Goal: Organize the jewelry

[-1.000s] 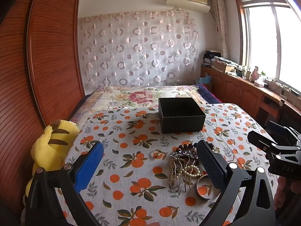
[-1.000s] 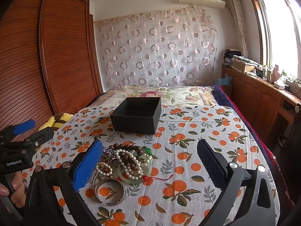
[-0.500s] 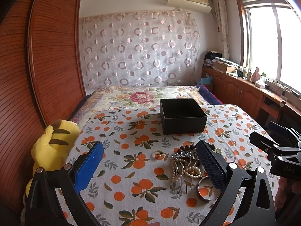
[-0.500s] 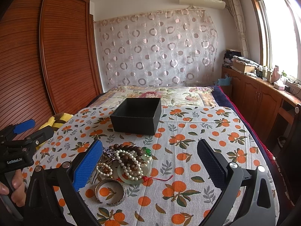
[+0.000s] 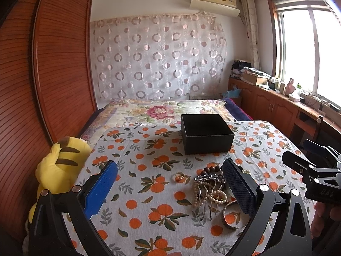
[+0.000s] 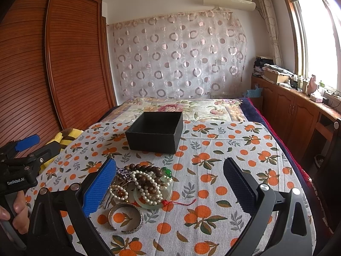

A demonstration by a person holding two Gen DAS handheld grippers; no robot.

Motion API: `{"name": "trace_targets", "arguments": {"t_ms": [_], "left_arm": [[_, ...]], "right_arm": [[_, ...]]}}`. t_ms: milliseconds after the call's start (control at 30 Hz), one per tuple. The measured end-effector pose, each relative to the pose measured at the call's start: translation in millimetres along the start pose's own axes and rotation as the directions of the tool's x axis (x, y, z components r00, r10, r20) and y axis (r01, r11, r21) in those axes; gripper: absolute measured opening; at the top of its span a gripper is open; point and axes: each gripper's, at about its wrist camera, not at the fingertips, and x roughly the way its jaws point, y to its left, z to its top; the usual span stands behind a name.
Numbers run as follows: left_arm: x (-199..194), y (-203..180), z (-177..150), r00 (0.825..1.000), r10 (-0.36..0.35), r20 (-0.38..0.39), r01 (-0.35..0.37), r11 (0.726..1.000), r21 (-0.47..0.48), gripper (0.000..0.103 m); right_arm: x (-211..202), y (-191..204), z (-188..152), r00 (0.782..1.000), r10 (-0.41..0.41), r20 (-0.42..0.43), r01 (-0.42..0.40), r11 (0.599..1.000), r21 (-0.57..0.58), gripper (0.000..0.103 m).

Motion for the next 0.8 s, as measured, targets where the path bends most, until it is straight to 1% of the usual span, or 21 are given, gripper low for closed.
{"name": "trace_targets", "arguments": {"t_ms": [800], "left_arm": [[-0.6,0.4,-0.5,1.000,-0.001,0.003,0.001,1.000,-0.001,0.095]], "right_arm": [[0.3,0.4,-2.1,1.000,0.001,0.001,-0.001,1.000,0.000,0.101]]}}
